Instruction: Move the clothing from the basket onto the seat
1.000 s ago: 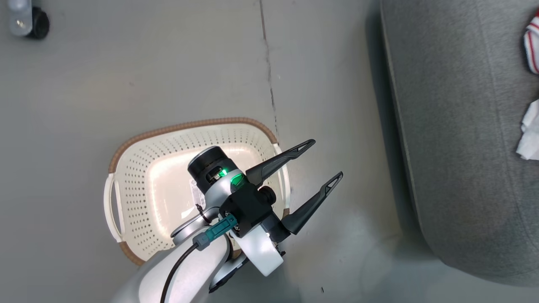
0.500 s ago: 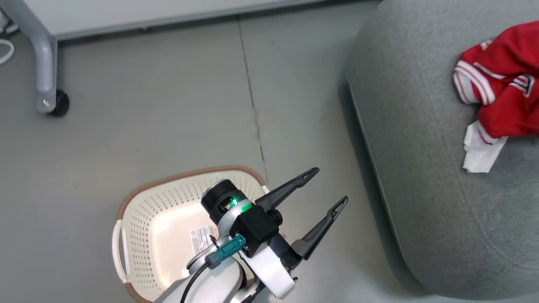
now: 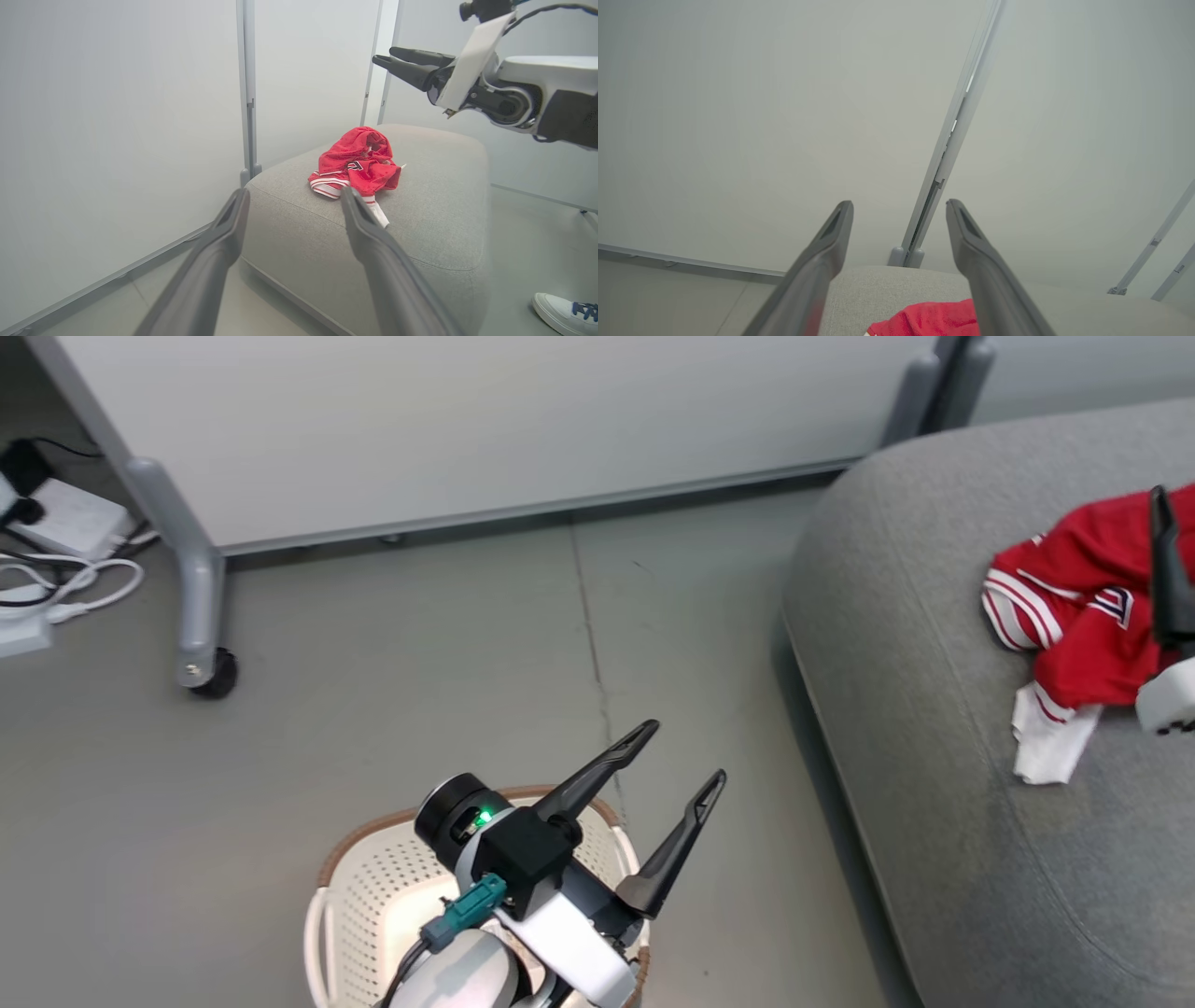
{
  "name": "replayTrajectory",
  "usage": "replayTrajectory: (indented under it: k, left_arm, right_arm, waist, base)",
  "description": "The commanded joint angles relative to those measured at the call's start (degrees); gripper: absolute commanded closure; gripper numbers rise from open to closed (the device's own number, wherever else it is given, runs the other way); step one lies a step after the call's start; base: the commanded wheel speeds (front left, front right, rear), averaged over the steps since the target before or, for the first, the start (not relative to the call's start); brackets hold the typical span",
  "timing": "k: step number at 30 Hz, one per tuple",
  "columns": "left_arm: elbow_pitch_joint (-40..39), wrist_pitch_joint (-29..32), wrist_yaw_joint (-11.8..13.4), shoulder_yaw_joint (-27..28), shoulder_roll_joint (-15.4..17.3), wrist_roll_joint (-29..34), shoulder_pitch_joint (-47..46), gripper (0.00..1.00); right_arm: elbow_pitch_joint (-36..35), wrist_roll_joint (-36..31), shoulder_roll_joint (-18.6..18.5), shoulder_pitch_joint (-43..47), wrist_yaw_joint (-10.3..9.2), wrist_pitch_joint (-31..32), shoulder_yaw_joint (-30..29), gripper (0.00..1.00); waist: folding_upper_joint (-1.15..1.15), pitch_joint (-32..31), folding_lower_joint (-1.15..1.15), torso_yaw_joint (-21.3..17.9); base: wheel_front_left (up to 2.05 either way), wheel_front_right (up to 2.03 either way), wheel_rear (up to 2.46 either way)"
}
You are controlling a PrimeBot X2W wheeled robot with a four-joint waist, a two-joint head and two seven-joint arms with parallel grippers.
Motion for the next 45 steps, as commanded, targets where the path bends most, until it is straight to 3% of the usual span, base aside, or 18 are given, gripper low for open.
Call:
replayTrajectory:
  k: [1, 8, 12, 22, 31, 45]
  left_arm:
    - [-0.1, -0.1, -0.1, 2.0, -0.3, 0.9, 1.7, 0.0]
    - [-0.5, -0.1, -0.1, 8.0, -0.8, 2.0, 4.8, 0.0]
    - [-0.9, -0.1, 0.0, 14.3, -1.2, 1.3, 6.5, 0.0]
    - [-1.4, -0.1, 0.6, 23.7, -1.3, 0.0, 10.5, 0.0]
    - [1.4, -0.1, 1.1, 25.2, -1.3, 0.5, 12.5, 0.0]
    - [5.7, -0.1, 2.0, 24.3, -1.3, -0.1, 12.8, 0.0]
  right_arm:
    - [-4.1, 0.7, 0.8, 2.9, -0.02, -0.2, 0.1, 0.0]
    - [-14.6, 0.9, 4.6, 10.8, -0.02, -0.2, 0.6, 0.0]
    - [-18.5, 1.0, 7.2, 15.4, -0.02, -0.2, 1.0, 0.0]
    - [-20.2, 1.8, 13.6, 22.9, -0.02, -0.2, 0.6, 0.0]
    - [-17.2, 1.4, 18.2, 27.0, -0.01, -0.2, 0.3, 0.0]
    - [-14.4, -0.3, 20.5, 29.3, -0.01, -0.2, -0.4, 0.0]
  waist:
    - [0.0, -2.6, 0.0, 2.8]
    - [0.0, -4.9, 0.0, 7.1]
    - [0.0, -6.1, 0.0, 9.9]
    - [0.0, -8.0, 0.0, 16.1]
    - [0.0, -7.6, 0.0, 19.6]
    - [0.0, -8.0, 0.0, 21.2]
  base:
    - [0.0, 0.0, 0.0]
    - [0.0, 0.0, 0.0]
    - [0.0, 0.0, 0.0]
    - [0.0, 0.0, 0.0]
    - [0.0, 0.0, 0.0]
    - [0.0, 0.0, 0.0]
